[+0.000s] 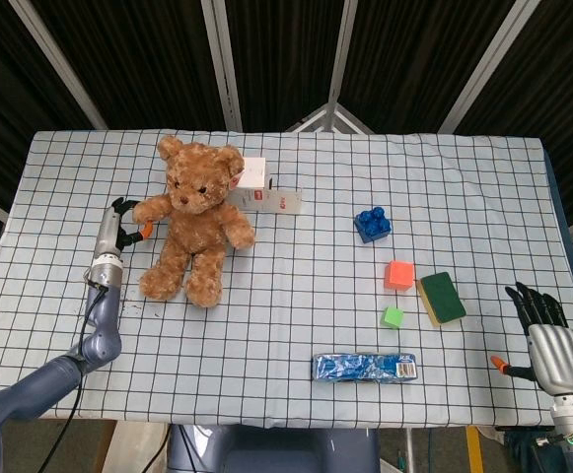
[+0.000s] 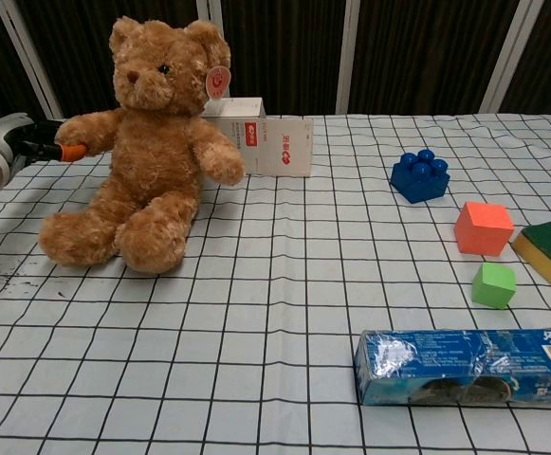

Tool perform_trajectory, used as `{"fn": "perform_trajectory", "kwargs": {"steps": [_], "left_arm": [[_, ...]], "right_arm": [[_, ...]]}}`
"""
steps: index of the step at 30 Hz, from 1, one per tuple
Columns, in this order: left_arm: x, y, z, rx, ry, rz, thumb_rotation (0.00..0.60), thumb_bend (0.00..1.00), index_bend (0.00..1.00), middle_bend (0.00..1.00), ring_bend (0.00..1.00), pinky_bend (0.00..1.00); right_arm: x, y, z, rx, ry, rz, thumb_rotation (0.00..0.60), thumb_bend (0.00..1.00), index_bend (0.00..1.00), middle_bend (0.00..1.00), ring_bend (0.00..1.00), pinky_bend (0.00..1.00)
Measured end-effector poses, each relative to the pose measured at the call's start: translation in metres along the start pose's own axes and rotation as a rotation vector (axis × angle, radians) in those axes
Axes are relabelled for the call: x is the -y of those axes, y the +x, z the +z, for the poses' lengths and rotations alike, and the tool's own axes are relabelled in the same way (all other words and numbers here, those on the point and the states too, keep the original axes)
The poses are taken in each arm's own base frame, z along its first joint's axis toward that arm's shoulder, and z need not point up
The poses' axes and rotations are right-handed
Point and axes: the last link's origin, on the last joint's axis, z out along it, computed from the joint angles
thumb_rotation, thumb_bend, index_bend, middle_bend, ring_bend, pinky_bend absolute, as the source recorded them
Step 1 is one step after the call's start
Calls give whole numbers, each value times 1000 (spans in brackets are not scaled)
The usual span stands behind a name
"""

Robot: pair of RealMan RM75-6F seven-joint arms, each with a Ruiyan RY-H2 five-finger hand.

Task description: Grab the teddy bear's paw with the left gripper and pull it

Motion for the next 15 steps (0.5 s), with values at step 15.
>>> {"fn": "perform_trajectory", "kwargs": {"steps": [15], "left_arm": [[-27,-1,-4,-52,-80,-40,600,633,538,322,0,0]], "right_arm": [[1,0,0,4,5,-2,600,113,16,0,0,0]]}}
